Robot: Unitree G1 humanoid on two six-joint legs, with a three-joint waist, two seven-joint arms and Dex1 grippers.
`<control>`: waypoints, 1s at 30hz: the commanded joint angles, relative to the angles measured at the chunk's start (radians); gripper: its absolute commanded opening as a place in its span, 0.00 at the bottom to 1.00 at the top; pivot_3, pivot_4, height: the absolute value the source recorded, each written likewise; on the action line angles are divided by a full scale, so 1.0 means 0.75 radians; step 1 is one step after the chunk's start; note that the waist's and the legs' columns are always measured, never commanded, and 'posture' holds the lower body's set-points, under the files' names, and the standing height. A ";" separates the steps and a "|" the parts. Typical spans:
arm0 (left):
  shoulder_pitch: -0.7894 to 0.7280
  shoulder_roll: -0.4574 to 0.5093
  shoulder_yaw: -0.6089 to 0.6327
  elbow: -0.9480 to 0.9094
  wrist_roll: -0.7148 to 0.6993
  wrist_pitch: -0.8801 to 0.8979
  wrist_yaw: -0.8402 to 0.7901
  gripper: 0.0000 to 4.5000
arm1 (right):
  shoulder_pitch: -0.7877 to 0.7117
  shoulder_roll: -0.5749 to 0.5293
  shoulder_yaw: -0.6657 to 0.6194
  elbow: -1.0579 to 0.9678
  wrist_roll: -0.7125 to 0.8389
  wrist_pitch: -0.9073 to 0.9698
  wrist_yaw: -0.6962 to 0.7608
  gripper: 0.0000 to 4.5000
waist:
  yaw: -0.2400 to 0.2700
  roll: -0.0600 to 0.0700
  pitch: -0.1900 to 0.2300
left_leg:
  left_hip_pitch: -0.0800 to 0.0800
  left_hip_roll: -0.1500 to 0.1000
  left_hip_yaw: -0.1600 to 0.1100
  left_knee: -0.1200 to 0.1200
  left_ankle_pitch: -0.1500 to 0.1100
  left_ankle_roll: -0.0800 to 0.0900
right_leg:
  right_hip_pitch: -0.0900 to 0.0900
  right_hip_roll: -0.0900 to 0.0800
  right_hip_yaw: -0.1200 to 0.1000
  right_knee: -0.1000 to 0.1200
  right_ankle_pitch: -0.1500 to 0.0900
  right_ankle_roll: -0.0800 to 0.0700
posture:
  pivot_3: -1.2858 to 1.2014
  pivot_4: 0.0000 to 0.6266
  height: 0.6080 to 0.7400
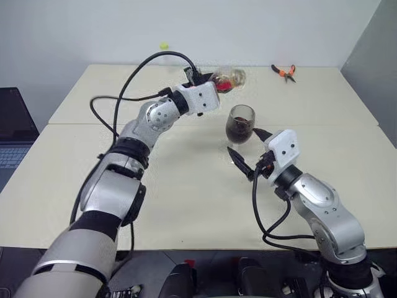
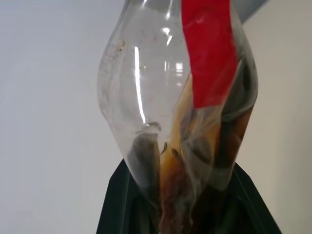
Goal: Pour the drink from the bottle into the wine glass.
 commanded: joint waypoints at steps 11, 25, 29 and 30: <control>0.474 -0.034 0.425 -0.479 -0.500 0.617 -0.070 0.16 | -0.009 -0.122 -0.045 -0.178 0.328 0.110 0.248 1.00 | -0.009 0.000 -0.001 | 0.002 0.001 -0.002 0.001 0.000 0.000 | 0.001 0.000 -0.001 0.001 0.000 0.000 | 0.52 0.24 1.00; 0.659 -0.058 0.582 -0.456 -0.564 0.650 0.091 0.16 | -0.254 0.052 0.113 0.003 0.162 0.209 0.071 1.00 | 0.005 -0.003 -0.003 | 0.001 0.000 -0.002 0.002 0.000 0.000 | 0.001 -0.002 0.000 0.000 0.001 -0.001 | 0.52 0.24 1.00; 0.692 -0.047 0.577 -0.443 -0.545 0.644 0.098 0.16 | -0.258 0.028 0.105 0.014 0.168 0.222 0.104 1.00 | 0.005 -0.003 -0.003 | 0.001 0.000 -0.002 0.001 0.000 0.000 | 0.001 -0.002 0.000 0.001 0.001 -0.001 | 0.52 0.24 1.00; 0.697 -0.045 0.576 -0.441 -0.542 0.643 0.096 0.16 | -0.256 0.018 0.100 0.012 0.178 0.226 0.118 1.00 | 0.005 -0.003 -0.003 | 0.001 0.000 -0.002 0.001 0.000 0.000 | 0.001 -0.002 -0.001 0.001 0.001 -0.001 | 0.52 0.24 1.00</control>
